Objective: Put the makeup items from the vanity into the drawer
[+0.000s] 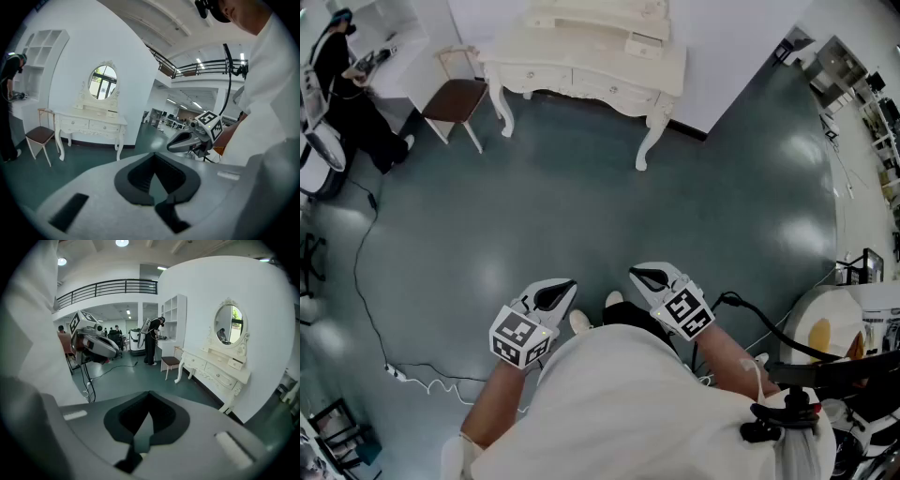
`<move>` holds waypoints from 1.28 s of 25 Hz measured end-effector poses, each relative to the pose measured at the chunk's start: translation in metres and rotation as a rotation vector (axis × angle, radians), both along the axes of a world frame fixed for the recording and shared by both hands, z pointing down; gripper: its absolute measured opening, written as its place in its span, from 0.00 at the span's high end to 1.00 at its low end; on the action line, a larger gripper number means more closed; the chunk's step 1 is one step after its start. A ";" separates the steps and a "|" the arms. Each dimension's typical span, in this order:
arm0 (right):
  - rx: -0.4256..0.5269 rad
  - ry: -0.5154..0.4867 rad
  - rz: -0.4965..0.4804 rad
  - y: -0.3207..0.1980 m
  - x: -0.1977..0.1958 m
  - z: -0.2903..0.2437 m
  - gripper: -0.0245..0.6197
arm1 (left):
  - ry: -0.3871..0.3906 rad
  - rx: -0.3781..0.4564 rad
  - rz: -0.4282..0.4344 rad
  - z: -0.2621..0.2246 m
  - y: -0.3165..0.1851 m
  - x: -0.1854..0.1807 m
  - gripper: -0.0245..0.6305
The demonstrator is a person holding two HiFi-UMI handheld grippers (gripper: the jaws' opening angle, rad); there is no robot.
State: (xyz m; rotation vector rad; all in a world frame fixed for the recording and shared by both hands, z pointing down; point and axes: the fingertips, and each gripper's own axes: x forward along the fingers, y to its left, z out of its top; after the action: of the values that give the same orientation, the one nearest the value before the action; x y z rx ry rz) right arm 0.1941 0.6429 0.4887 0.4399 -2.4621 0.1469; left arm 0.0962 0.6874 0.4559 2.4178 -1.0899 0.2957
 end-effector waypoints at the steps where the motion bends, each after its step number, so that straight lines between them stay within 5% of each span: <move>1: 0.003 0.001 0.002 0.000 0.000 0.001 0.96 | 0.003 -0.002 0.000 0.001 0.000 -0.001 0.96; 11: -0.008 -0.005 0.020 -0.039 0.012 0.009 0.96 | -0.002 -0.012 0.011 0.007 -0.038 0.009 0.96; 32: -0.048 -0.052 -0.163 -0.346 0.020 0.023 0.90 | -0.087 -0.020 -0.103 -0.023 -0.332 0.048 0.96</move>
State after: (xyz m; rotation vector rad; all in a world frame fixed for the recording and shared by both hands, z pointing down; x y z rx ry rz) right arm 0.2137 0.2966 0.5117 0.2162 -2.5268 0.1504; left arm 0.1444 0.3556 0.4333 2.3406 -1.2393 0.3781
